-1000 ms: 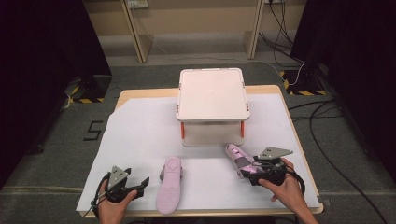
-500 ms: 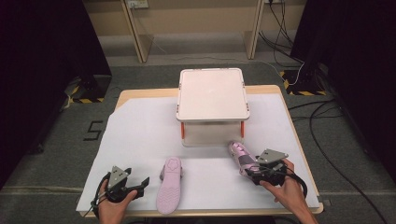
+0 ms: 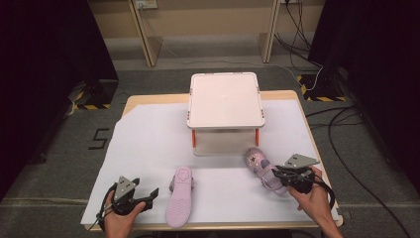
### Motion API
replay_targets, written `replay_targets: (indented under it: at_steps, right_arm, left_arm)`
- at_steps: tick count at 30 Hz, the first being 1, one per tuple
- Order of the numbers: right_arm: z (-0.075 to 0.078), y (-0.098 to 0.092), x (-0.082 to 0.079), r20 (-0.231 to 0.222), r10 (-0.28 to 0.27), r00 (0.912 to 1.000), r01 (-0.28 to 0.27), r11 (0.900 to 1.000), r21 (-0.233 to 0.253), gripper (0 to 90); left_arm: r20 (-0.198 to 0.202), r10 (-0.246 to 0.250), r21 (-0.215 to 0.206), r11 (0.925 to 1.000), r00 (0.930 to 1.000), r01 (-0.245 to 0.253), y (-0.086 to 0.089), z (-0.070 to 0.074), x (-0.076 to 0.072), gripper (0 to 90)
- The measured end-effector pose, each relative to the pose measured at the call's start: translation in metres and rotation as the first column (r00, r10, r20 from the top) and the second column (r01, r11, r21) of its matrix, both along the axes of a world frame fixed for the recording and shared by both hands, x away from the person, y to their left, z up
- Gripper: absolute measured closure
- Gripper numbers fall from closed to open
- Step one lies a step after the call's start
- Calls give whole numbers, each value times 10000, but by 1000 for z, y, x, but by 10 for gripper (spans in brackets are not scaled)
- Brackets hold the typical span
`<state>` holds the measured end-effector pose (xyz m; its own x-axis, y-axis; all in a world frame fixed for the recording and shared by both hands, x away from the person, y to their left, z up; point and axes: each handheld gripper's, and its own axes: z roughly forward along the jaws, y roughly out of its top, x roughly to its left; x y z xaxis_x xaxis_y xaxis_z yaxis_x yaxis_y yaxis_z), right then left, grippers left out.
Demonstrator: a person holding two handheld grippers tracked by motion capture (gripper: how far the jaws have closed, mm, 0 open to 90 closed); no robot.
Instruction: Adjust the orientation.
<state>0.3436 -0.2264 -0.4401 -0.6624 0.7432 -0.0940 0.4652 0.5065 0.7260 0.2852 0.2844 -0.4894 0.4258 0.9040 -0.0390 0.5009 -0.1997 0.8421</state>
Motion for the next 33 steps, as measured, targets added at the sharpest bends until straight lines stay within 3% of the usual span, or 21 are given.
replay_targets:
  at_steps: [1,2,3,6,8,10,14,20,24,28,31,33]
  right_arm:
    - [0,0,0,0,0,10000,0,10000,0,820]
    - [-2,-2,-1,-196,-9,9998,19,9987,518,824]
    - [-1,-2,-1,-260,47,9997,-30,9978,661,825]
    - [0,0,-5,-649,335,9973,-214,9837,1784,835]
    - [-1,3,-8,-1094,473,9929,-166,9637,2665,833]
    - [-6,10,-11,-1275,417,9910,-36,9584,2853,825]
    - [-15,17,-11,-1224,1,9925,259,9773,2103,783]
    - [-18,15,-18,-1583,-77,9874,359,9838,1757,631]
    - [-17,16,-29,-2032,176,9790,165,9862,1650,569]
    - [-15,17,-35,-2331,200,9722,273,9799,1977,527]
    - [-12,14,-38,-2637,259,9643,465,9632,2647,478]
    - [-11,12,-40,-2841,347,9582,478,9592,2785,431]
  left_arm:
    - [0,0,0,10000,10000,0,0,0,0,176]
    - [16,9,2,10000,10000,-9,0,0,0,176]
    - [13,-7,6,10000,10000,7,0,0,0,177]
    - [32,-15,19,10000,10000,15,0,1,0,177]
    - [56,-14,19,10000,10000,14,0,1,0,177]
    - [77,-7,-12,10000,10000,7,0,1,0,177]
    - [109,-35,-8,10000,9999,35,0,2,-1,177]
    - [92,-25,-27,10000,10000,26,0,1,-1,177]
    - [143,-57,-33,10000,9999,57,0,1,-1,177]
    - [129,-74,-44,10000,9999,75,0,1,-1,177]
    - [169,-80,-35,10000,9998,81,0,1,-1,177]
    - [170,-81,-32,10000,9998,81,0,1,-1,177]
